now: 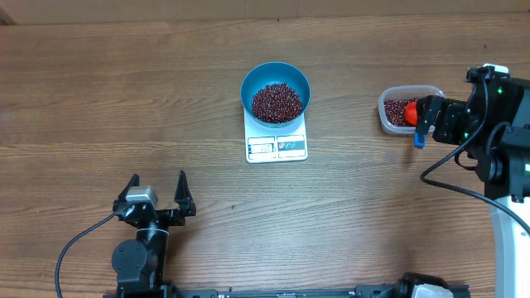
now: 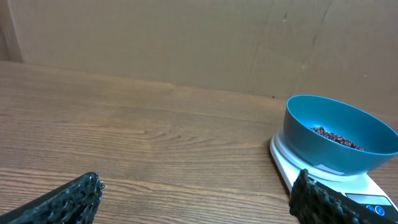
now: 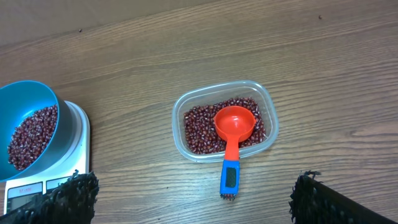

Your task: Scoop item into bowl and weigh 150g on scale

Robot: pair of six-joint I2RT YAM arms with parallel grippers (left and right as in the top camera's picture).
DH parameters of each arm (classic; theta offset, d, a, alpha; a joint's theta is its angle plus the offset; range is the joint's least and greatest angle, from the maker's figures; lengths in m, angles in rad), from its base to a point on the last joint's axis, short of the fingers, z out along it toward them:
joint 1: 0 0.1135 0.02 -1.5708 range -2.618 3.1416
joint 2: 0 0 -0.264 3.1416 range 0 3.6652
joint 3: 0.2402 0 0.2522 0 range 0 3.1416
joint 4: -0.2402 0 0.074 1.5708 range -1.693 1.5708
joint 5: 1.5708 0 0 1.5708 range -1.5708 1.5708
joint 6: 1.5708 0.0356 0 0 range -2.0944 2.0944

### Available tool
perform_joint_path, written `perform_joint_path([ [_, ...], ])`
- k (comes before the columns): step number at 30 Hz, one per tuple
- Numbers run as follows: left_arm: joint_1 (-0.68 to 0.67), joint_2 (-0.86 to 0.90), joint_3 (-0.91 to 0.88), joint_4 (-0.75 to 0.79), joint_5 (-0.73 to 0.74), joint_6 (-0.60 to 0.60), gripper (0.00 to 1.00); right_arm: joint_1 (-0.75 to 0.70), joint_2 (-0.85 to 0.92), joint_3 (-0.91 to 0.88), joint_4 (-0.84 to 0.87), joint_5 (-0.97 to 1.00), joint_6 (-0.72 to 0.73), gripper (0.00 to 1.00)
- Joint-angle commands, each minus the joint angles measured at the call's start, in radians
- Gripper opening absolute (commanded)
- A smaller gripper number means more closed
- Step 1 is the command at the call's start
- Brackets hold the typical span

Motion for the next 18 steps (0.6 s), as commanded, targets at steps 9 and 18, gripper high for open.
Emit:
perform_joint_path([
  [9, -0.002, -0.011, -0.003, -0.002, 0.0, -0.011, 0.99, -0.003, -0.024, 0.019, 0.004, -0.005, -0.001, 1.0],
  [18, -0.002, -0.011, -0.003, -0.002, 0.0, -0.011, 0.99, -0.003, -0.219, -0.205, 0.222, -0.005, -0.002, 1.0],
])
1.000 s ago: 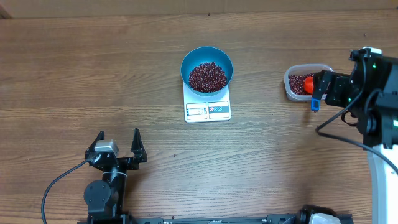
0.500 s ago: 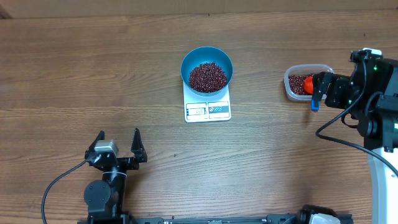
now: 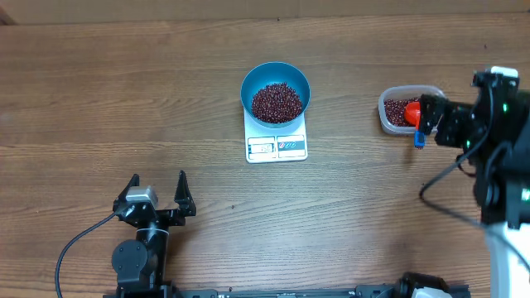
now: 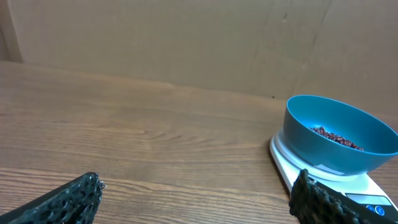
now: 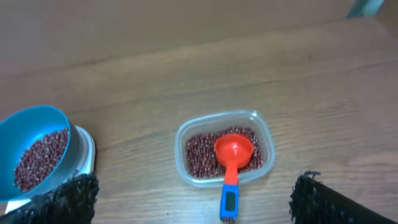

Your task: Scoop item into bowl and weigh 150g on scale

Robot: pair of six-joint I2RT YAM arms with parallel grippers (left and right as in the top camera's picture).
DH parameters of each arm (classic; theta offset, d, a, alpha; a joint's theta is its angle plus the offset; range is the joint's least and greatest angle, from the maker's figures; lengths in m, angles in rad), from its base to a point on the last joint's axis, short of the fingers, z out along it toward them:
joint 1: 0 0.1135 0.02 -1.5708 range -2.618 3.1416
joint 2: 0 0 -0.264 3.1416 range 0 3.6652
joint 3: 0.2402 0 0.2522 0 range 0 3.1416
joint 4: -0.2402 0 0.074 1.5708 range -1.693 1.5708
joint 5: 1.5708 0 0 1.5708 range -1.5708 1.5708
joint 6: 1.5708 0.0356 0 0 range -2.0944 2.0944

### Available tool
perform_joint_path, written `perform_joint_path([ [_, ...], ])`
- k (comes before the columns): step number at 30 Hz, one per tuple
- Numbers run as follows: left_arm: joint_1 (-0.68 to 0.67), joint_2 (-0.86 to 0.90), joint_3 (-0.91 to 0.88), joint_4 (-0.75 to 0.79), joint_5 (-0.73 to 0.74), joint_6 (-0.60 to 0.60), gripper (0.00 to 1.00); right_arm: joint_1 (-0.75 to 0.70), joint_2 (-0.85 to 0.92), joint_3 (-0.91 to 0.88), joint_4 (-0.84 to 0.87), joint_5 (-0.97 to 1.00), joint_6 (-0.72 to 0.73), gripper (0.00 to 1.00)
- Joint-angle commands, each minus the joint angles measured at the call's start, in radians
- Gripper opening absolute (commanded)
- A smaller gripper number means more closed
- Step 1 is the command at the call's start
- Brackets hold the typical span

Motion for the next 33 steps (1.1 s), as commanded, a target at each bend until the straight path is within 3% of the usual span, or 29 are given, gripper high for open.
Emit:
perform_joint_path([
  [1, -0.002, -0.011, -0.003, -0.002, 0.0, -0.011, 1.0, -0.003, -0.107, -0.122, 0.089, -0.006, -0.001, 1.0],
  [12, -0.002, -0.011, -0.003, -0.002, 0.0, -0.011, 0.99, -0.003, -0.456, -0.568, 0.502, -0.039, 0.005, 1.0],
  [20, -0.002, -0.011, -0.003, -0.002, 0.0, -0.011, 1.0, -0.001, -0.673, -0.874, 0.808, -0.06, 0.187, 1.0],
  [25, -0.002, -0.011, -0.003, -0.002, 0.0, -0.011, 0.99, 0.011, -0.784, -1.035, 0.96, -0.082, 0.214, 1.0],
  [33, -0.002, -0.011, -0.003, -0.002, 0.0, -0.011, 1.0, 0.031, -0.88, -1.11, 0.978, -0.084, 0.209, 1.0],
])
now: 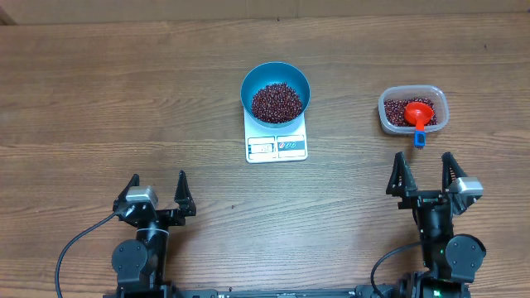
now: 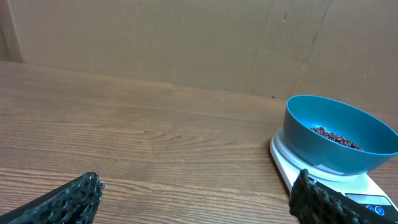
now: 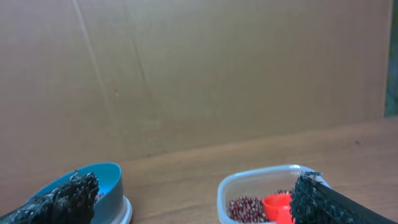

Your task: Scoop item into bowl and weigh 150g on scale

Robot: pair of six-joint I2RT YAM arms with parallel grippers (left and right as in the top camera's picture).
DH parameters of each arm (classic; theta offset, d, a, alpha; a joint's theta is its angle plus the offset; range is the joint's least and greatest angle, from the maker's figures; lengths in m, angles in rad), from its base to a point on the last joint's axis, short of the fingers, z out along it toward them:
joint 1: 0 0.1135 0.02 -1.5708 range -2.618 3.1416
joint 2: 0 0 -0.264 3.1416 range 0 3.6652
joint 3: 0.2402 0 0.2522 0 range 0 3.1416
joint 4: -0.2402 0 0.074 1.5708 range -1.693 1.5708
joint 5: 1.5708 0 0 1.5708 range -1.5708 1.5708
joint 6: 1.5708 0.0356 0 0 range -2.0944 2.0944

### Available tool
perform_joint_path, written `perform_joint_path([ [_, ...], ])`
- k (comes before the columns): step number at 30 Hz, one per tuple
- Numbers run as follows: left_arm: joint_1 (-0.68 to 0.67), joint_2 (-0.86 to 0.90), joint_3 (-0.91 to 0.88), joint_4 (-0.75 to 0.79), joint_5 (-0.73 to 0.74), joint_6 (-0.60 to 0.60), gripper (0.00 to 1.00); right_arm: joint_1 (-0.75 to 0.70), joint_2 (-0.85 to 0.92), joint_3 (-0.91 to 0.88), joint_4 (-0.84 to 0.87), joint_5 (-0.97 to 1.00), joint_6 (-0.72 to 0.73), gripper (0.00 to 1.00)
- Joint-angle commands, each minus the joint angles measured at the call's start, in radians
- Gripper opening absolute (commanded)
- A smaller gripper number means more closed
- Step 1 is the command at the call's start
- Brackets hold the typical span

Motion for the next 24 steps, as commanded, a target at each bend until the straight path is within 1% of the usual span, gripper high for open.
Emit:
perform_joint_path([
  [1, -0.002, -0.011, -0.003, -0.002, 0.0, -0.011, 1.0, 0.007, -0.032, -0.01, 0.006, -0.005, 0.011, 1.0],
  [6, -0.002, -0.011, -0.003, -0.002, 0.0, -0.011, 0.99, 0.007, -0.032, -0.01, -0.032, -0.006, 0.003, 1.0],
  [12, -0.002, -0.011, -0.003, -0.002, 0.0, -0.011, 1.0, 0.007, -0.043, -0.01, -0.123, -0.006, 0.003, 1.0],
  [16, -0.002, -0.011, -0.003, -0.002, 0.0, -0.011, 1.0, 0.008, -0.093, -0.01, -0.201, -0.006, -0.024, 1.0],
  [19, -0.002, -0.011, -0.003, -0.002, 0.0, -0.011, 1.0, 0.007, -0.167, -0.01, -0.286, -0.005, -0.054, 1.0],
  [24, -0.002, -0.011, -0.003, -0.002, 0.0, -0.011, 1.0, 0.007, -0.165, -0.011, -0.312, -0.005, -0.076, 1.0],
])
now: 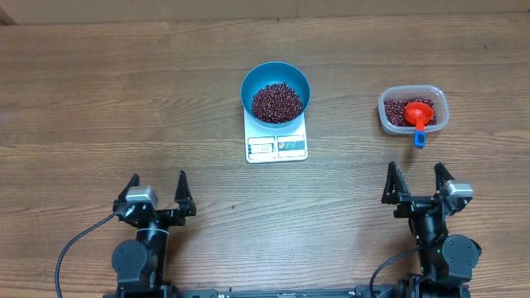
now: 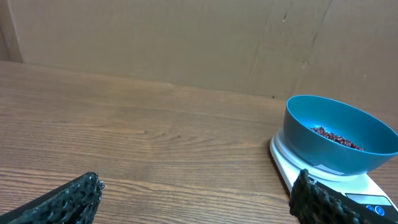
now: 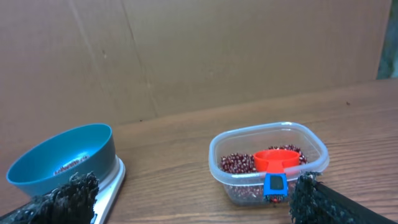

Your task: Scoop item into bowl and weigh 150g on scale

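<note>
A blue bowl (image 1: pixel 276 91) holding red beans (image 1: pixel 277 103) sits on a white scale (image 1: pixel 277 146) at the table's middle. At the right, a clear tub (image 1: pixel 412 110) of beans holds a red scoop (image 1: pixel 419 113) with a blue handle end hanging over the near rim. My right gripper (image 1: pixel 416 192) stands open near the front edge, well short of the tub, nothing between its fingers. My left gripper (image 1: pixel 156 196) stands open at the front left, also empty. The bowl (image 2: pixel 339 134) shows in the left wrist view; the tub (image 3: pixel 267 160) and scoop (image 3: pixel 273 163) show in the right wrist view.
Brown cardboard (image 2: pixel 186 37) walls off the table's far side. Bare wood table (image 1: pixel 124 91) stretches left of the scale and between the two grippers. A black cable (image 1: pixel 79 244) trails from the left arm at the front.
My right gripper has shifted slightly nearer the front edge and its camera now looks lower, showing the whole tub and scoop. Bowl, scale, scoop and left gripper are unchanged.
My right gripper was open just above the tub with the scoop lying in the beans. It then stood a little farther right of the tub. After that it was down at the front right of the table, where it stays now. The left arm never moved.
</note>
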Robot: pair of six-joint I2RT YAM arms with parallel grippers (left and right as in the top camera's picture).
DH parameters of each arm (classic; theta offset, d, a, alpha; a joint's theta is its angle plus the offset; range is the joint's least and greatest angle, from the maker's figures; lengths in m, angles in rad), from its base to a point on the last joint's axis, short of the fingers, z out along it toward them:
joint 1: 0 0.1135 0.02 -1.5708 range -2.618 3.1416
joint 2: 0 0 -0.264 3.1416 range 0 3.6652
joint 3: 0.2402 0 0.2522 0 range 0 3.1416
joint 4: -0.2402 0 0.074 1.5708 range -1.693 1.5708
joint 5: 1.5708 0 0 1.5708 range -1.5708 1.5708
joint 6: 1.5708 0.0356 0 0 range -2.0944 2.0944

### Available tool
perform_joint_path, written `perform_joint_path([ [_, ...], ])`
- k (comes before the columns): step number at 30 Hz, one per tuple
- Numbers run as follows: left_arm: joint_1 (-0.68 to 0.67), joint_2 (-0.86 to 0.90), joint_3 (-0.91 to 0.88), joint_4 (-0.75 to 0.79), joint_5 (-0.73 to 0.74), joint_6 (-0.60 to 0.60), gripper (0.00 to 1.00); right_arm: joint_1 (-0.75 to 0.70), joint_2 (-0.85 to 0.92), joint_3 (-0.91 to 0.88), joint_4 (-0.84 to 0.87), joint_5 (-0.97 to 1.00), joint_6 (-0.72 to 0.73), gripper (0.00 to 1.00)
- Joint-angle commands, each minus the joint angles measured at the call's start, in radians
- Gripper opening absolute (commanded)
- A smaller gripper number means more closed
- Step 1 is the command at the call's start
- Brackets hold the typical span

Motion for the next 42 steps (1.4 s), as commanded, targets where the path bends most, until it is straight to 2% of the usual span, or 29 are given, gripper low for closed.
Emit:
perform_joint_path([
  [1, -0.002, -0.011, -0.003, -0.002, 0.0, -0.011, 0.99, 0.005, -0.01, -0.011, -0.002, -0.004, -0.029, 1.0],
  [14, -0.002, -0.011, -0.003, -0.002, 0.0, -0.011, 1.0, 0.005, -0.01, -0.011, -0.003, -0.002, -0.061, 1.0],
  [24, -0.002, -0.011, -0.003, -0.002, 0.0, -0.012, 1.0, 0.006, -0.01, -0.011, -0.005, -0.006, -0.16, 1.0],
  [42, -0.002, -0.011, -0.003, -0.002, 0.0, -0.011, 1.0, 0.007, -0.01, -0.011, -0.005, -0.005, -0.126, 1.0],
])
